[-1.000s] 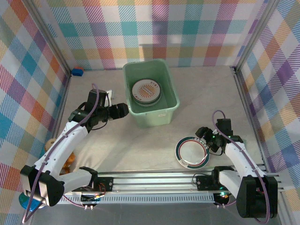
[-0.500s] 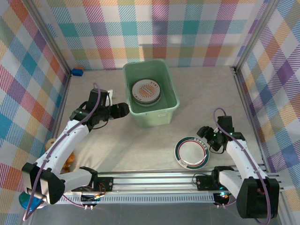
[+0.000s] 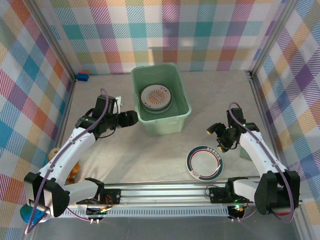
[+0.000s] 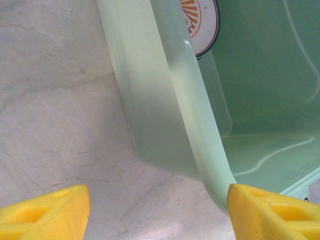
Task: Place the plates into the plastic bin on the countertop
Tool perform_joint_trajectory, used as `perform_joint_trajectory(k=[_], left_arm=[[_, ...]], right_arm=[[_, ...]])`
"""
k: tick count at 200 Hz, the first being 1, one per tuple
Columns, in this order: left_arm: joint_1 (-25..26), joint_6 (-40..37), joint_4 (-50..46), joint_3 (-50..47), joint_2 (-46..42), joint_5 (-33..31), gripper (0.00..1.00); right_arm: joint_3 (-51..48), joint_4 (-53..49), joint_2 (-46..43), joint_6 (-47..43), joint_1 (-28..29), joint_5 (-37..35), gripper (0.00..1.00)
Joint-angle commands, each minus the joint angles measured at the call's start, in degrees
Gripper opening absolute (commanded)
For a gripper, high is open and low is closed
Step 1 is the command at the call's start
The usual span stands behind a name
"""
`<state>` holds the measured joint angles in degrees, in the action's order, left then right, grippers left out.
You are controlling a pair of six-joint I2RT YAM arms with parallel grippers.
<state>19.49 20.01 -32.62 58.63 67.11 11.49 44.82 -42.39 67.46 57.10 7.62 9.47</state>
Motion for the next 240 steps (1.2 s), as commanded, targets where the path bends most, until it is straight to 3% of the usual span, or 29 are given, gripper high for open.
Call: perform_joint_trajectory(k=[1, 69, 157, 240], left_arm=[[-0.75, -1.11, 0.81, -0.82, -0.81, 0.35, 0.72], [-2.07, -1.55, -0.68, -0.76, -1.87, 0.73, 0.72], [-2.26, -0.65, -2.71, -0.76, -3.38, -0.52, 0.72], [-2.26, 0.27, -4.56, 0.45, -3.74, -1.38, 0.72]], right_arm=[[1.95, -0.84, 2.49, 6.42, 4.07, -1.46, 0.85], [1.33, 5.9, 12.7, 9.07, 9.9, -5.23, 0.91], [1.08, 19.44, 19.54, 10.2, 10.6, -10.37, 0.94], [9.2, 25.68, 26.29, 6.94, 10.62, -13.55, 0.95]])
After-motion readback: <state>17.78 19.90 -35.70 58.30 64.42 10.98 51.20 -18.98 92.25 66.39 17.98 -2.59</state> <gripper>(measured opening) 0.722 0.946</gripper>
